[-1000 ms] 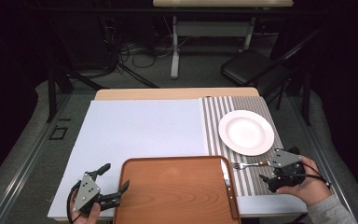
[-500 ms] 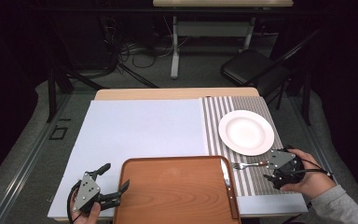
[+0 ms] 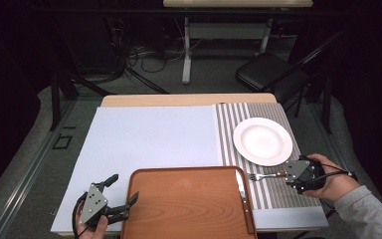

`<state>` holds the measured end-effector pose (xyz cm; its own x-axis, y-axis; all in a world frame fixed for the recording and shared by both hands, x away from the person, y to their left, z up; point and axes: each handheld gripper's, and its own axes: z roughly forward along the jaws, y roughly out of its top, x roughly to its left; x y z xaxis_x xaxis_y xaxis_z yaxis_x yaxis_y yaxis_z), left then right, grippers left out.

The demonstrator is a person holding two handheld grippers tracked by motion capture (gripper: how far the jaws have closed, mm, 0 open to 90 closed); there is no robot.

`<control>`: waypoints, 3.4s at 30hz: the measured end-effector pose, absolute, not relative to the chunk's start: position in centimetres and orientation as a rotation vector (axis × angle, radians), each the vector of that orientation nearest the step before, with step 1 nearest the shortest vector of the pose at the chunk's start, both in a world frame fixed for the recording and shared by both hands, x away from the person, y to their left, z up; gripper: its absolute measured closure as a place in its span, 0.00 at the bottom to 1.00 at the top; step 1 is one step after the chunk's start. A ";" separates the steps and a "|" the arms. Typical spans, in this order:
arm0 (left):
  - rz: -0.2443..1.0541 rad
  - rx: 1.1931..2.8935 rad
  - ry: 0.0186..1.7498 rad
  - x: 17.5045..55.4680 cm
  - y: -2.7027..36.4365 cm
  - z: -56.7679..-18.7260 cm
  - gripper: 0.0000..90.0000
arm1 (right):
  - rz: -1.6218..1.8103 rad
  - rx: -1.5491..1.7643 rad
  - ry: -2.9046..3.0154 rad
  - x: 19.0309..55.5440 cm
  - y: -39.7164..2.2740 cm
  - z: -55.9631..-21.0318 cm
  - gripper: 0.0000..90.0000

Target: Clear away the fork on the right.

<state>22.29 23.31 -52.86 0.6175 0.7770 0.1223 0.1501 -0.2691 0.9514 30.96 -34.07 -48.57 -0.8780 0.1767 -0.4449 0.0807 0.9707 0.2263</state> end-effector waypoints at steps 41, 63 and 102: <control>0.726 1.775 0.750 22.3 23.3 -52.9 0.17 | 0.182 0.032 2.757 34.8 -33.1 -52.2 0.77; 0.724 1.778 0.746 22.3 23.3 -52.9 0.17 | 0.129 -0.005 2.780 35.0 -32.7 -53.0 0.85; 0.724 1.777 0.749 22.3 23.3 -52.9 0.17 | 0.243 0.164 2.764 34.1 -32.8 -51.2 0.86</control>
